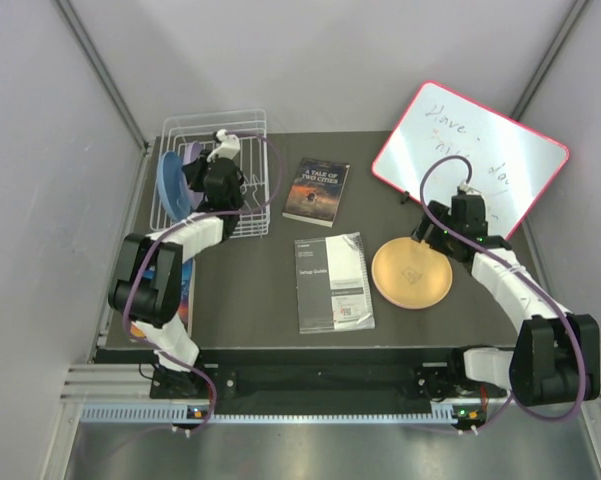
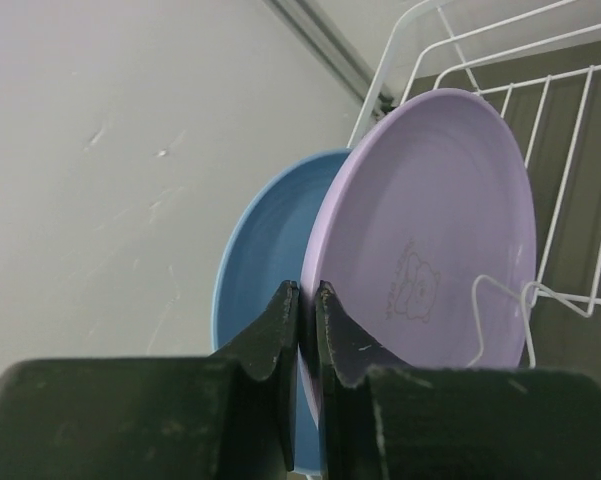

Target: Unload the plates from the dish rack

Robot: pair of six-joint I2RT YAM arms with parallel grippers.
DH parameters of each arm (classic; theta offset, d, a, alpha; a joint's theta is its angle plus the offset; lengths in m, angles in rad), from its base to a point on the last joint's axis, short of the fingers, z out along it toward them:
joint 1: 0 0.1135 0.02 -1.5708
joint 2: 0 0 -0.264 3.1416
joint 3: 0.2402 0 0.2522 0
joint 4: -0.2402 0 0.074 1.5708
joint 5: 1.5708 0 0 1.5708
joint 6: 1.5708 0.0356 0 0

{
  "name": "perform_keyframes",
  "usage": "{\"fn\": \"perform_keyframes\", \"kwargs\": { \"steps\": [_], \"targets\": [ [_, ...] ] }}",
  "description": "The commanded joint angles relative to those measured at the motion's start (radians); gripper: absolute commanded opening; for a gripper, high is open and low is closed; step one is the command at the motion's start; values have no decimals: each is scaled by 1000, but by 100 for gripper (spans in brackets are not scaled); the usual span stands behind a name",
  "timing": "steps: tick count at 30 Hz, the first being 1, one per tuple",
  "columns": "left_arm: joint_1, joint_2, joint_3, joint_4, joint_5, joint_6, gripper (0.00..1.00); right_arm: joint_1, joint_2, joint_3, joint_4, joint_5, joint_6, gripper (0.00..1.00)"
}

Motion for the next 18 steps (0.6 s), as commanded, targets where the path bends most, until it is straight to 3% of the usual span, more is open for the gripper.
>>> {"fn": "perform_keyframes", "kwargs": {
  "steps": [1, 11, 18],
  "targets": [
    [-23, -49, 98, -249, 117, -260, 0, -7, 4, -5, 45, -5, -15, 79],
    [-52, -63, 154, -333, 113, -297, 0, -7, 17, -17, 57, -11, -18, 79],
    [-50, -58, 93, -94, -10, -33, 0, -7, 19, -28, 60, -9, -23, 79]
  ]
}}
